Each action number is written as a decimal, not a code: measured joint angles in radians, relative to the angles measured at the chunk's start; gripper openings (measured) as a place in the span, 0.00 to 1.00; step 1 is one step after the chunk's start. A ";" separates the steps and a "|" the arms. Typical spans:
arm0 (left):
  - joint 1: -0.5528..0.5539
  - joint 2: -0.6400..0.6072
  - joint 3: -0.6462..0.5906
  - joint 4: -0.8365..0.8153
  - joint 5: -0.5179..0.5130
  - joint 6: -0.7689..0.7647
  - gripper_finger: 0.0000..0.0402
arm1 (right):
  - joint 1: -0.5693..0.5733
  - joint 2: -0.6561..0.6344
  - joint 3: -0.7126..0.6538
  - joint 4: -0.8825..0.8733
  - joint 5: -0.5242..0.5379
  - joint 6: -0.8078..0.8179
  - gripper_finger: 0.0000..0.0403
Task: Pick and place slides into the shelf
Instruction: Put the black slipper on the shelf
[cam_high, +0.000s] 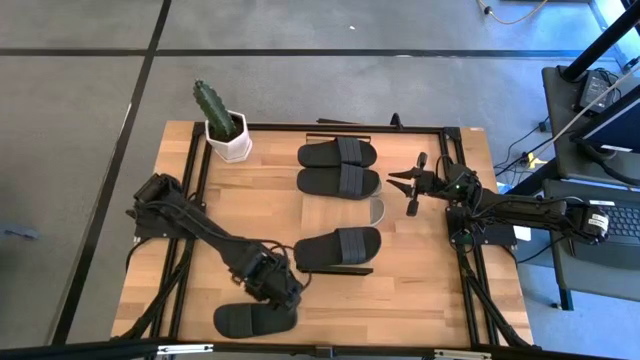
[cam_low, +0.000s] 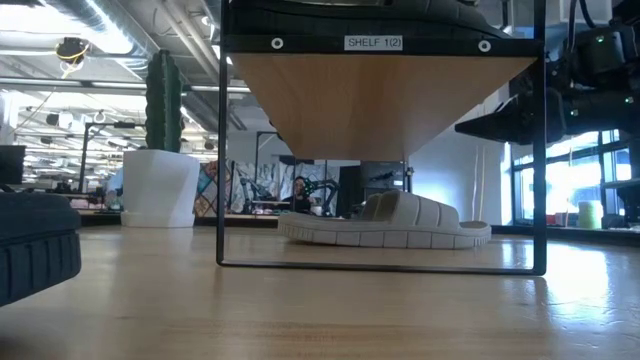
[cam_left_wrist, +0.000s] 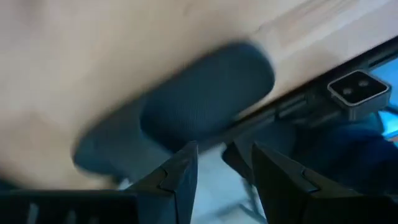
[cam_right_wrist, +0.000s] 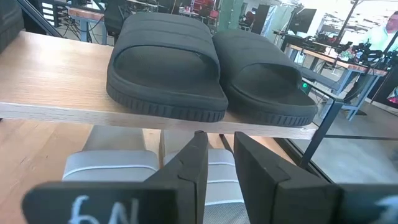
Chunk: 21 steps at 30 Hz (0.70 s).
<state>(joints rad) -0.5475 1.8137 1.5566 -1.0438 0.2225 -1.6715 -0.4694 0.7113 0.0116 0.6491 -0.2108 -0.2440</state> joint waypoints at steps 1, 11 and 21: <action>-0.003 0.003 0.000 0.000 0.030 -0.054 0.35 | 0.000 0.000 0.000 0.000 0.000 0.000 0.20; -0.029 0.096 0.000 -0.099 0.268 -0.313 0.35 | 0.000 0.000 0.000 0.002 0.000 -0.001 0.20; 0.007 0.179 0.000 -0.094 0.352 -0.311 0.35 | 0.000 0.000 0.000 0.003 0.000 0.003 0.20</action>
<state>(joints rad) -0.5404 1.9926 1.5570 -1.1379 0.5748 -1.9823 -0.4694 0.7113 0.0116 0.6523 -0.2104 -0.2411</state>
